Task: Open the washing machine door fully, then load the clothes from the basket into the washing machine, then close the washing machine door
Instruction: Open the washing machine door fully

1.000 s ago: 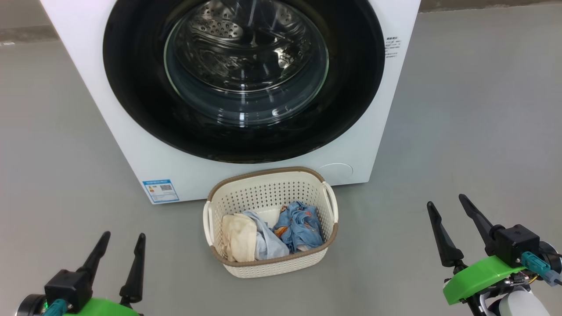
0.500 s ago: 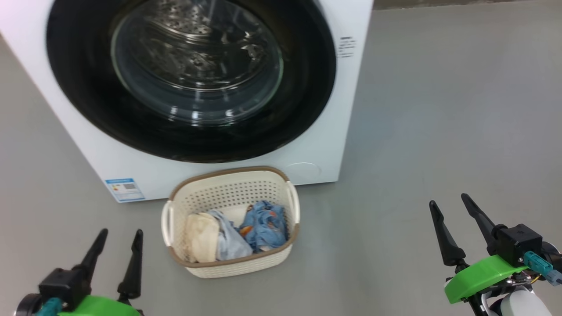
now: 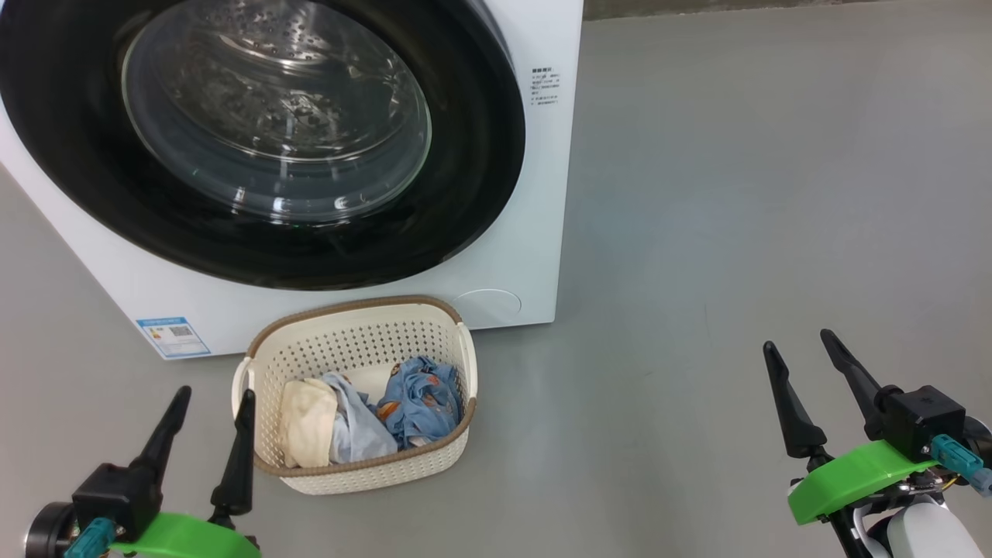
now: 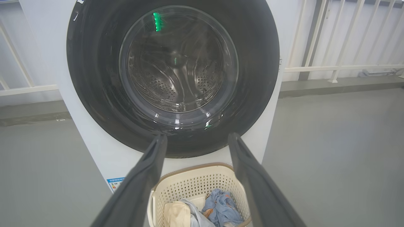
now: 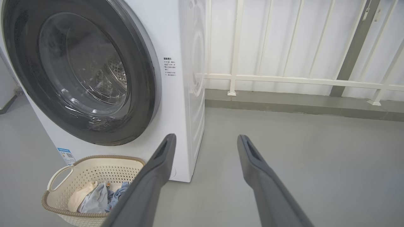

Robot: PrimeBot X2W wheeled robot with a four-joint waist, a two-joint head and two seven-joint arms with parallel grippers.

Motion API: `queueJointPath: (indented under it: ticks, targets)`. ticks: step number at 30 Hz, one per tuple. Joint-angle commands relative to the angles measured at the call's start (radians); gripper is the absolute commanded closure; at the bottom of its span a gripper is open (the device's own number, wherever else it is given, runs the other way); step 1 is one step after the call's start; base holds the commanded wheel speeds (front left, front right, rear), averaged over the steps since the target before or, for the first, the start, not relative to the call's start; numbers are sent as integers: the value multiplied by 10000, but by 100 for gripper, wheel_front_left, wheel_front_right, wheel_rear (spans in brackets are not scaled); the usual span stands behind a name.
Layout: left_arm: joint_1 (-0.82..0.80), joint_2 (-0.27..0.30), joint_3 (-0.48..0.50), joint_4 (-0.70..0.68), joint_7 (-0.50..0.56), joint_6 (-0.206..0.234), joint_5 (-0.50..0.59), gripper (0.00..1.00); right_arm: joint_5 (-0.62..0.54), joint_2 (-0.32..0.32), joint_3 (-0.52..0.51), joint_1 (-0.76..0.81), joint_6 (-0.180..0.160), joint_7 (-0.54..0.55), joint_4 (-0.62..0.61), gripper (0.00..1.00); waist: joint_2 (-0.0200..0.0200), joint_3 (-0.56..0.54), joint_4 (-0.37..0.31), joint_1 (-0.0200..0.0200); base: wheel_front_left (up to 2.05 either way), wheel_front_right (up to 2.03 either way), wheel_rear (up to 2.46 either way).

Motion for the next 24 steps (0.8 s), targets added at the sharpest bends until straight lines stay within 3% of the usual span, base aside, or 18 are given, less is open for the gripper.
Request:
queueJointPath:
  ticks: [1,24]
  targets:
    - [-156,218,381,-278,-65,-13,88,0,-57,-68,253,-175,16,-120,-264,0,0,-28,16,0,0,0,0]
    - [-45,195,401,-282,-65,-15,132,0,-143,-49,292,-132,16,-120,-275,0,0,-54,140,0,0,0,0]
